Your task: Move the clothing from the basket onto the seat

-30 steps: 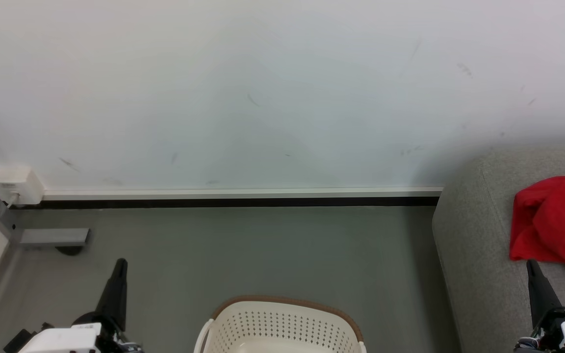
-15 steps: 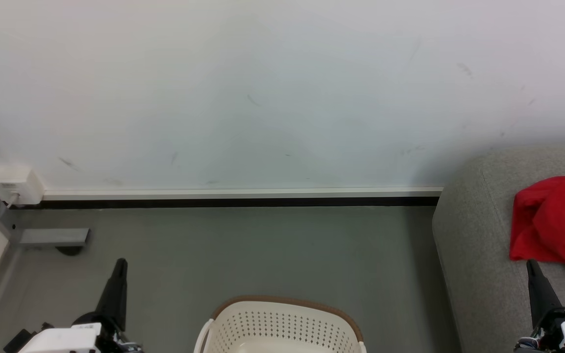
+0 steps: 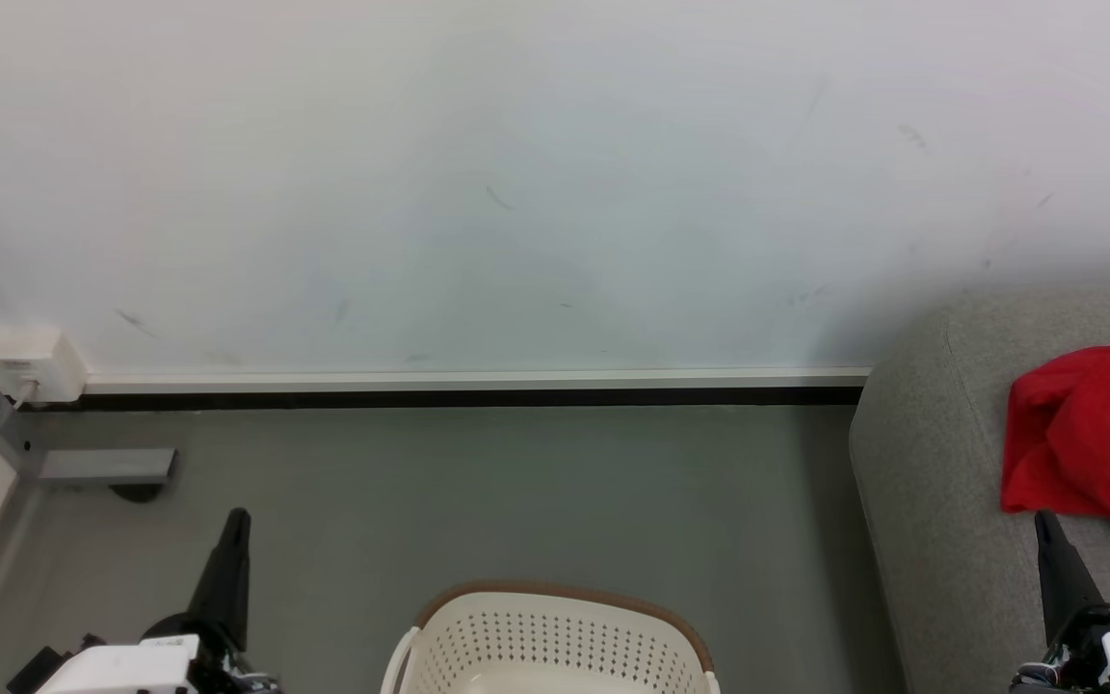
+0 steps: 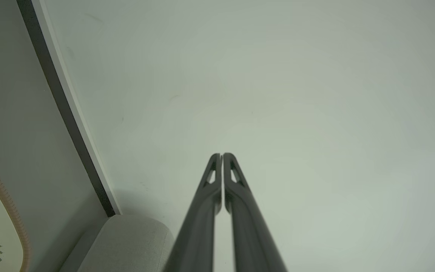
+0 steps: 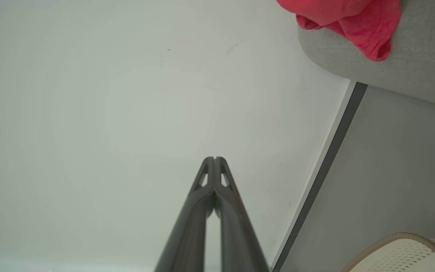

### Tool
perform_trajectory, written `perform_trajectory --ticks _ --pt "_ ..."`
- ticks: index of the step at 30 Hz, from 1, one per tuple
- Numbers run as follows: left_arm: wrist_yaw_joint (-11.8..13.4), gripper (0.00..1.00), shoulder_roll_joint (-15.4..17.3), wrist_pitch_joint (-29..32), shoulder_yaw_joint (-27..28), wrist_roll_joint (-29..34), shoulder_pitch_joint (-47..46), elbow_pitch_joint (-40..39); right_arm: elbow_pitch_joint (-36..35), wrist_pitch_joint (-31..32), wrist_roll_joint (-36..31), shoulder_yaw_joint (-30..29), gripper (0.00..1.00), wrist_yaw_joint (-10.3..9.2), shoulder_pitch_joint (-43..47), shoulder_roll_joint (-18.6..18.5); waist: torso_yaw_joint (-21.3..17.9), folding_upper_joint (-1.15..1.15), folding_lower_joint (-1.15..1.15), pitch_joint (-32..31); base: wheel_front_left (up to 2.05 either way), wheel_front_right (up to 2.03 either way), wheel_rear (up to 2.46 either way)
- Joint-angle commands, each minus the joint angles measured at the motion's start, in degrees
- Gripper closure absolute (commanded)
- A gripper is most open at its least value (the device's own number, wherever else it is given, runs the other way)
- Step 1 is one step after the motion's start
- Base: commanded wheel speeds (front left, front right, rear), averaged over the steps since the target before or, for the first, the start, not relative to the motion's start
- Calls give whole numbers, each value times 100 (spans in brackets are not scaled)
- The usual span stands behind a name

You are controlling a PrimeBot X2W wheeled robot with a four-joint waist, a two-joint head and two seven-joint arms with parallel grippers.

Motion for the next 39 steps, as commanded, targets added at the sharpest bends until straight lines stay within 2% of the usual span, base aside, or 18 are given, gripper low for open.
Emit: perform_trajectory --ticks 1,39 --pt "-32 100 11 31 14 -66 -38 -13 -26 29 -19 -20 100 -12 -41 6 0 0 0 0 0 0 0" --pt "-32 100 11 30 12 -67 -38 -13 -25 29 -34 -33 100 -12 -42 15 0 0 0 0 0 0 0"
